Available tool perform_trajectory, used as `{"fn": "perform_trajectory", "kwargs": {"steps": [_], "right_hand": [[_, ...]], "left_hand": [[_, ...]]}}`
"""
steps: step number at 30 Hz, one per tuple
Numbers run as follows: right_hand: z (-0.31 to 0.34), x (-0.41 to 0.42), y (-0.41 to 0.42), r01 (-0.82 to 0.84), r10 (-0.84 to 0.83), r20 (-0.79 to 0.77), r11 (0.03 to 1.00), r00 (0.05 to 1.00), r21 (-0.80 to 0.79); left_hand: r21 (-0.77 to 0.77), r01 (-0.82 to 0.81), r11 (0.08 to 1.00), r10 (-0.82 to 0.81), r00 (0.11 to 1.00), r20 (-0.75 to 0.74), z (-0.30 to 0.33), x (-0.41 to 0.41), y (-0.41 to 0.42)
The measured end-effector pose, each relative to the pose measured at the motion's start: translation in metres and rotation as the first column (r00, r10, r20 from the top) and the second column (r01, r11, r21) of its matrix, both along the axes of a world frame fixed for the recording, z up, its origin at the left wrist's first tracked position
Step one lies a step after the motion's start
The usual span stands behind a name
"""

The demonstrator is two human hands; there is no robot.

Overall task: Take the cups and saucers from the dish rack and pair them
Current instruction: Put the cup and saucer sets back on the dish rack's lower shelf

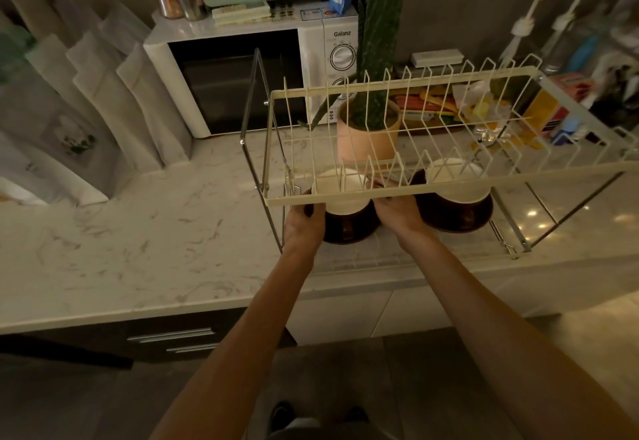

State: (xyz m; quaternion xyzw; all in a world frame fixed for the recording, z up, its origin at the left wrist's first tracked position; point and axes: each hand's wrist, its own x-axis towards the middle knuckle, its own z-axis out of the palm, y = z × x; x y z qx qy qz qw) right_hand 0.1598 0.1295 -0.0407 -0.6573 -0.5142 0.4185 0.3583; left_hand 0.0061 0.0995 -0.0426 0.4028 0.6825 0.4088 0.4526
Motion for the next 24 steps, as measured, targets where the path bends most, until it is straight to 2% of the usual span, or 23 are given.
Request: {"fn": "perform_trajectory", "kwargs": {"steps": [8,11,15,18,21,24], "right_hand": [[0.004,0.0,-0.004,-0.015,0.015,0.002,1.0,1.0,0.007],[0.004,0.003,-0.006,-0.033,0.034,-0.019,0.999,0.999,0.03],[0.005,0.007,-0.013,-0.092,0.078,0.12,0.989,0.99,0.117],[0.008,0.011,-0.019,-0.13,0.052,0.341,0.969,0.939,0.211],[0.016,0.018,-0.026,-0.164,-0.03,0.543,0.938,0.839,0.305],[0.026,0.027,-0.036,-0.21,-0.107,0.649,0.896,0.753,0.391]], "left_hand": [[-0.016,0.011,1.0,-0.011,1.0,-0.011,0.0,0.0,0.004],[-0.011,0.034,0.999,-0.035,0.995,-0.098,0.003,0.001,0.004],[0.116,0.157,0.981,-0.115,0.945,-0.307,0.005,0.002,-0.001],[0.213,0.312,0.926,-0.158,0.833,-0.531,0.009,0.004,-0.009],[0.281,0.476,0.833,-0.095,0.625,-0.775,0.02,0.01,-0.019],[0.241,0.597,0.765,-0.046,0.424,-0.904,0.031,0.019,-0.021]]}}
